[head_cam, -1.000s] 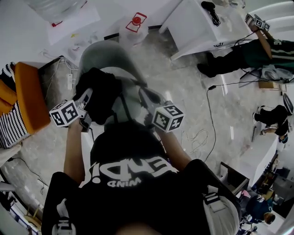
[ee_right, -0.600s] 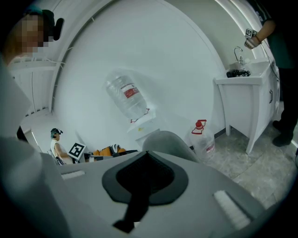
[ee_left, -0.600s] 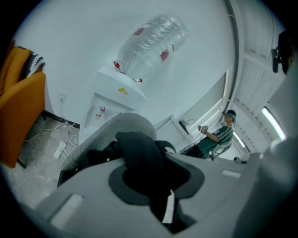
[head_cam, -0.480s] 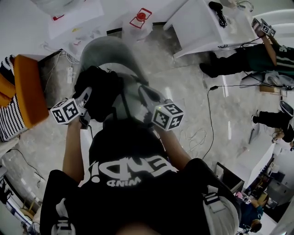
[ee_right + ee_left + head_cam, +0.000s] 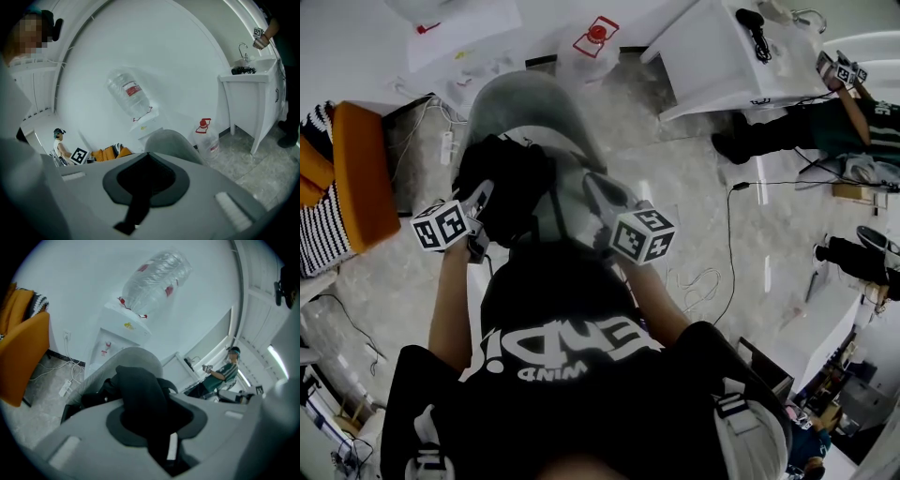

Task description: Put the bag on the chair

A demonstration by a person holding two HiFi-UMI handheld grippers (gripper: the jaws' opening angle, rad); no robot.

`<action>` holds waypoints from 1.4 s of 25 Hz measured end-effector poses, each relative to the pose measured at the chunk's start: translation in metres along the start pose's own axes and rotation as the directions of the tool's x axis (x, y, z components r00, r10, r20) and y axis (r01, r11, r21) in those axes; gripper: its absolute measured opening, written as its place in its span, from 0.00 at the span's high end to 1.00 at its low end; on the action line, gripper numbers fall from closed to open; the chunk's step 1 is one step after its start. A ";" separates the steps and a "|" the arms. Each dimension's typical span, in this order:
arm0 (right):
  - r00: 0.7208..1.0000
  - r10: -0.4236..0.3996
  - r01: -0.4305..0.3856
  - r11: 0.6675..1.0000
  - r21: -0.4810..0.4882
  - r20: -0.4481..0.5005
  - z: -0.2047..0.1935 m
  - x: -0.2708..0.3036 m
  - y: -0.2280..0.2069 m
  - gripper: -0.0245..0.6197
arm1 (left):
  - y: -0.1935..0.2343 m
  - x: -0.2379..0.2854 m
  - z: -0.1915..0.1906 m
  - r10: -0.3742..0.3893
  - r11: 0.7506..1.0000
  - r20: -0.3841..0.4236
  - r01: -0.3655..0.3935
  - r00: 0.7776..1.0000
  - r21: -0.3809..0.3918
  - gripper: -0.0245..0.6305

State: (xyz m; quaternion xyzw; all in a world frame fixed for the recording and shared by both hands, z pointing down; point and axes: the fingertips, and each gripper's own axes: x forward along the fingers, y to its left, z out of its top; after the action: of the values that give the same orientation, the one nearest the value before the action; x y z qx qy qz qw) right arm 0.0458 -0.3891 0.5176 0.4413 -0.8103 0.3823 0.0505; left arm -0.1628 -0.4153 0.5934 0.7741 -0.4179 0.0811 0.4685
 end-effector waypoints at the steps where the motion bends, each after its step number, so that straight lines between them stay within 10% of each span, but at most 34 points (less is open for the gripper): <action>1: 1.000 0.002 -0.002 1.000 -0.001 0.001 0.000 0.000 0.000 0.96 | 0.000 -0.001 -0.002 0.009 1.000 -0.006 -0.009 1.000 0.005 0.79; 15: 0.999 0.033 -0.033 0.999 -0.018 0.011 -0.008 -0.015 0.015 0.96 | -0.018 -0.013 -0.028 0.070 0.993 -0.134 -0.056 0.988 0.105 0.38; 35: 0.996 0.087 -0.085 0.992 -0.089 0.023 -0.003 -0.033 0.035 0.96 | -0.070 -0.086 0.018 0.069 0.977 0.042 -0.076 0.997 0.199 0.35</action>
State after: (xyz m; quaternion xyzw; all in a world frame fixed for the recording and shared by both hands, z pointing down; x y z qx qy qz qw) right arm 0.0388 -0.3539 0.4861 0.4086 -0.8452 0.3420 0.0424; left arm -0.1715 -0.3654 0.4929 0.8029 -0.4437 0.1263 0.3774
